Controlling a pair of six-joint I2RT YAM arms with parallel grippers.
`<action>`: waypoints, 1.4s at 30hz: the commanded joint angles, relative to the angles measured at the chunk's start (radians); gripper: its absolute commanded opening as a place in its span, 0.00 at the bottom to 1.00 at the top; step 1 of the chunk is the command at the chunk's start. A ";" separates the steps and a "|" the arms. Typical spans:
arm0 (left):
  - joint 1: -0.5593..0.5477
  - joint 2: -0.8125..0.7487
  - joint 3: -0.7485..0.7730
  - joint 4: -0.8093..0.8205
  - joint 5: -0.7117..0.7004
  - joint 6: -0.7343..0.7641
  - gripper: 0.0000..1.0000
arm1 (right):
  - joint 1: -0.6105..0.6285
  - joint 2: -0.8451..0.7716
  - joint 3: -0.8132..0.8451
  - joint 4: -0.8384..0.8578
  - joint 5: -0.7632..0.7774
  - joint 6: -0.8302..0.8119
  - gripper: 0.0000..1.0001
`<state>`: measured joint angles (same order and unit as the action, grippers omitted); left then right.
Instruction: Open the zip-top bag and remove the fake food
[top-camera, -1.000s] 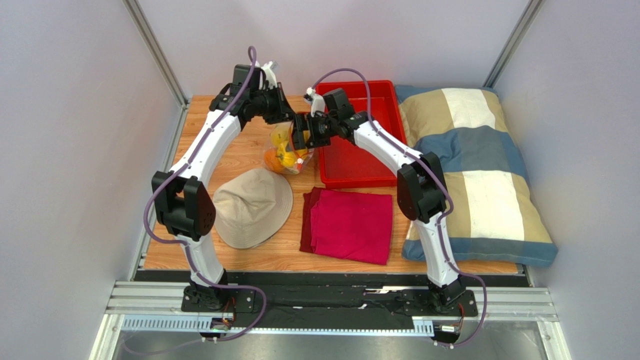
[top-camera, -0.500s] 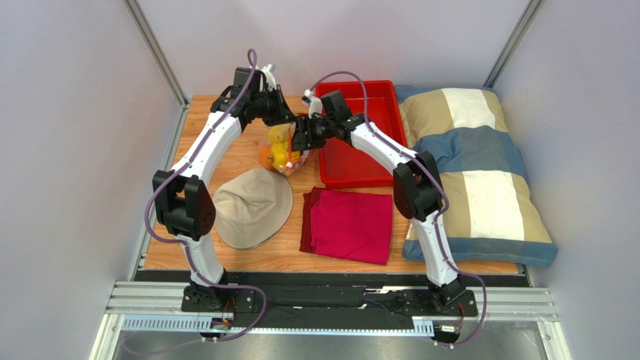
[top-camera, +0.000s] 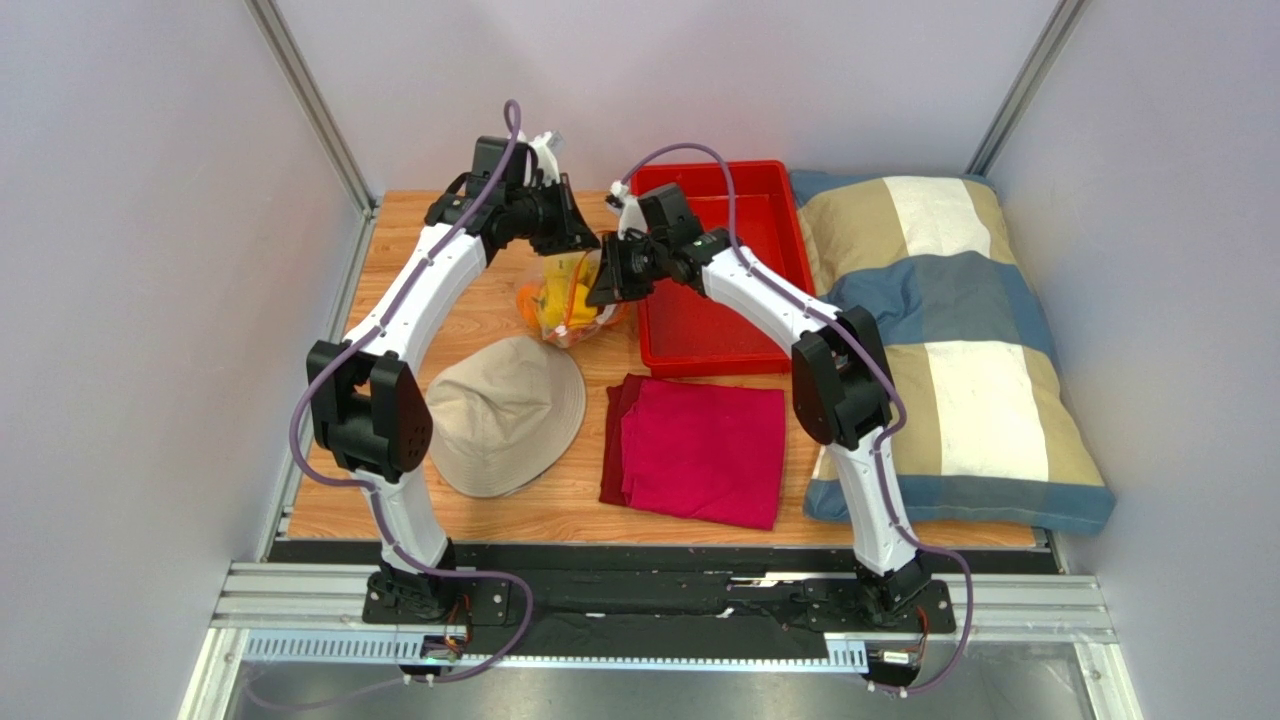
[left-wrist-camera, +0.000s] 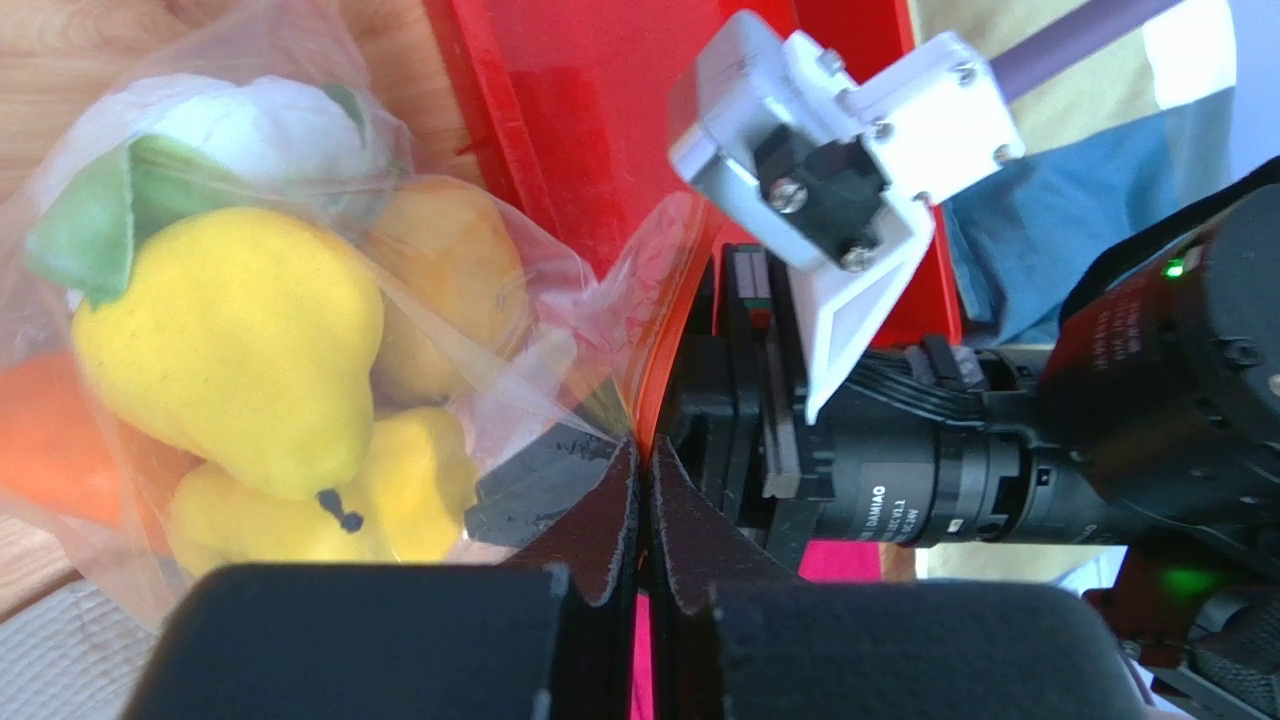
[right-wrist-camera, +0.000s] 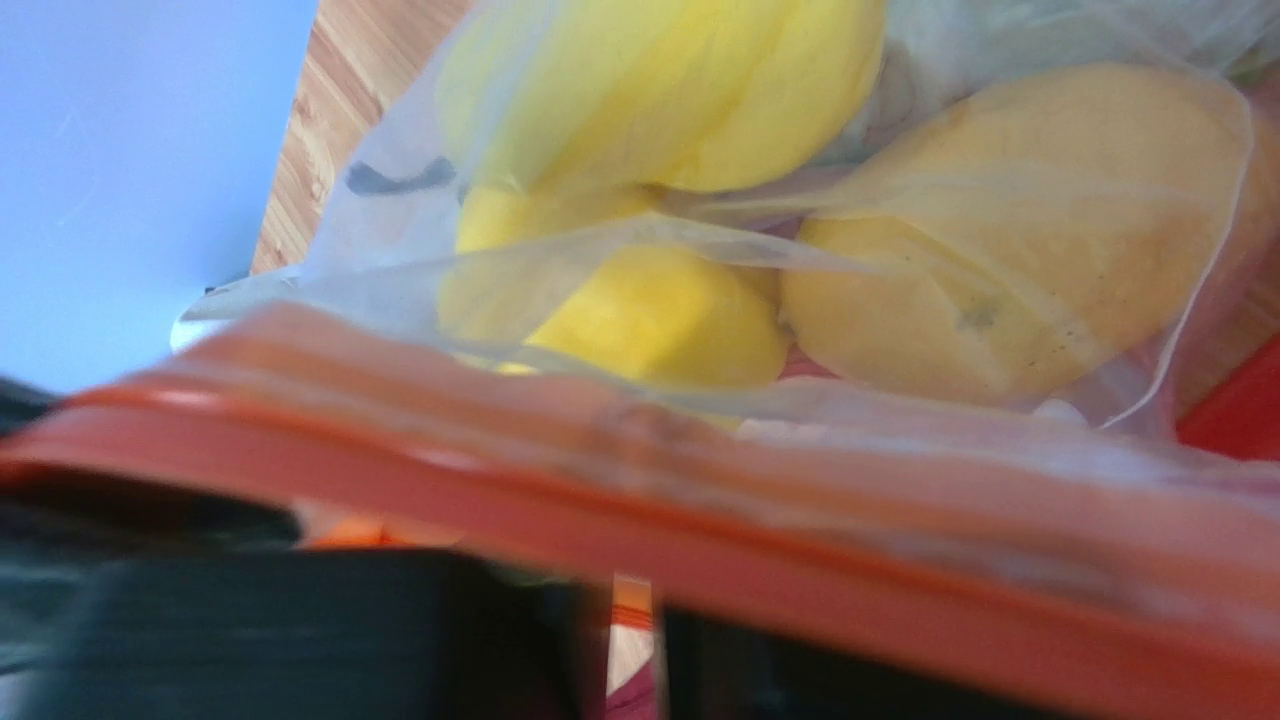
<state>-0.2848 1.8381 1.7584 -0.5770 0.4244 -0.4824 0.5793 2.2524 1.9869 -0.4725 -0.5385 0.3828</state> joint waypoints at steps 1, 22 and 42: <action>-0.001 -0.050 0.001 0.057 0.076 -0.044 0.00 | -0.012 -0.077 -0.017 0.100 0.043 0.088 0.20; -0.013 -0.056 -0.019 0.086 0.128 -0.114 0.00 | -0.035 0.030 0.067 0.118 0.216 0.222 0.76; -0.030 -0.025 -0.043 0.091 0.149 -0.134 0.00 | -0.024 0.302 0.276 0.195 0.200 0.297 0.93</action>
<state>-0.2981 1.8328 1.7073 -0.5045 0.5129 -0.5999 0.5442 2.4908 2.2337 -0.3492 -0.3168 0.6552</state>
